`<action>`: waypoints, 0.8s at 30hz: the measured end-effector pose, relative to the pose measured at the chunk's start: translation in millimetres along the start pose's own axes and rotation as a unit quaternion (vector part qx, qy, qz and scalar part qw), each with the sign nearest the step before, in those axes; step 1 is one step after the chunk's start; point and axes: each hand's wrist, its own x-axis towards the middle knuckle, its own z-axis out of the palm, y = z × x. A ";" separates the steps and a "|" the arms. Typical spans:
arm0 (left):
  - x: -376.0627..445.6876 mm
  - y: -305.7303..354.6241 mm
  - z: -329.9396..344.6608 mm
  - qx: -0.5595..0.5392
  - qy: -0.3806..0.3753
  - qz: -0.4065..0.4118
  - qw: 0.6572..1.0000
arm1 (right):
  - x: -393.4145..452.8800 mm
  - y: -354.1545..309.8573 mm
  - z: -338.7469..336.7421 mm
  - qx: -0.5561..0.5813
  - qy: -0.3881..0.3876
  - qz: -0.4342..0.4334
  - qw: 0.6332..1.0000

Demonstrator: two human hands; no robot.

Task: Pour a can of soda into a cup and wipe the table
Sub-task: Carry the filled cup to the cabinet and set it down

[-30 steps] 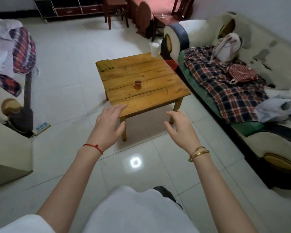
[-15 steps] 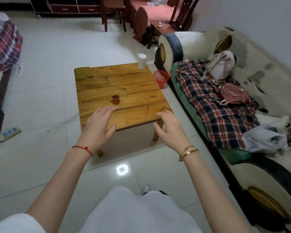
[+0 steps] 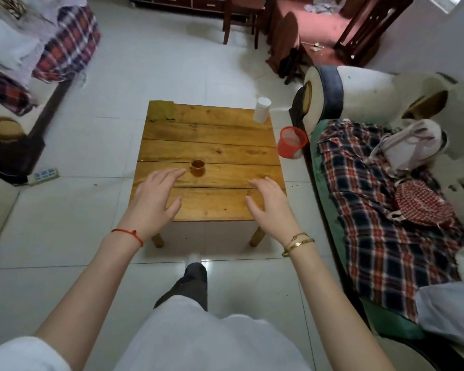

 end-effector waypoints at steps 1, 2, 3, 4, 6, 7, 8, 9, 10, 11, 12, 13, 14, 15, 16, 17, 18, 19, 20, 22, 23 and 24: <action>10.4 -2.3 1.8 0.000 0.001 -0.004 1.000 | 11.9 1.7 0.5 0.001 -0.003 -0.001 1.000; 21.3 -5.0 3.3 -0.002 0.001 -0.007 1.000 | 24.1 3.0 1.2 0.001 -0.005 0.000 1.000; 32.3 -8.0 4.4 -0.004 0.002 -0.010 1.000 | 36.4 4.1 2.1 0.002 -0.008 0.000 1.000; 43.5 -11.1 5.6 -0.007 0.003 -0.013 1.000 | 48.6 5.0 2.9 0.003 -0.012 0.000 1.000; 67.1 -19.1 7.7 -0.011 0.004 -0.019 1.000 | 75.5 6.3 4.7 0.003 -0.022 0.003 1.000; 78.4 -23.5 8.4 -0.014 0.002 -0.023 1.000 | 89.0 6.2 5.1 0.003 -0.028 0.005 1.000; 89.3 -28.3 8.8 -0.019 0.000 -0.027 0.999 | 103.1 5.8 5.9 0.005 -0.033 0.005 0.999; 100.2 -33.2 9.2 -0.028 0.000 -0.032 0.999 | 117.6 5.3 6.9 0.007 -0.036 0.005 0.999; 110.9 -38.1 9.2 -0.039 0.003 -0.036 0.999 | 132.1 4.5 8.0 0.012 -0.038 0.007 0.999; 121.9 -43.2 9.4 -0.051 0.007 -0.040 0.998 | 147.2 4.0 9.5 0.018 -0.038 0.011 0.999; 132.8 -48.7 10.0 -0.059 0.012 -0.045 0.997 | 161.9 3.8 11.4 0.027 -0.036 0.018 0.999; 143.1 -54.0 10.8 -0.064 0.015 -0.048 0.997 | 175.7 3.8 13.5 0.035 -0.034 0.024 0.999; 153.2 -59.8 12.0 -0.068 0.017 -0.051 0.996 | 188.4 4.0 16.3 0.042 -0.030 0.029 0.998; 163.0 -65.8 13.5 -0.070 0.017 -0.052 0.996 | 200.6 4.6 19.5 0.045 -0.027 0.033 0.998; 172.3 -71.4 15.1 -0.070 0.014 -0.053 0.996 | 211.8 5.4 22.4 0.046 -0.025 0.036 0.998; 181.2 -76.9 17.0 -0.069 0.010 -0.055 0.996 | 222.2 6.9 25.6 0.045 -0.024 0.040 0.998; 189.5 -82.0 19.2 -0.067 0.004 -0.058 0.996 | 232.1 8.9 28.8 0.046 -0.025 0.045 0.998; 196.9 -86.4 21.6 -0.067 -0.004 -0.064 0.996 | 240.8 11.0 31.6 0.049 -0.026 0.050 0.997; 204.0 -90.2 24.6 -0.069 -0.011 -0.070 0.995 | 249.2 13.4 34.5 0.054 -0.028 0.055 0.997; 217.6 -97.5 31.7 -0.075 -0.022 -0.084 0.993 | 265.5 18.3 40.8 0.063 -0.030 0.064 0.995; 224.3 -101.2 35.7 -0.078 -0.028 -0.091 0.992 | 273.7 21.1 44.2 0.065 -0.033 0.069 0.995; 230.9 -104.9 40.2 -0.080 -0.035 -0.098 0.991 | 281.3 24.4 47.9 0.065 -0.036 0.074 0.994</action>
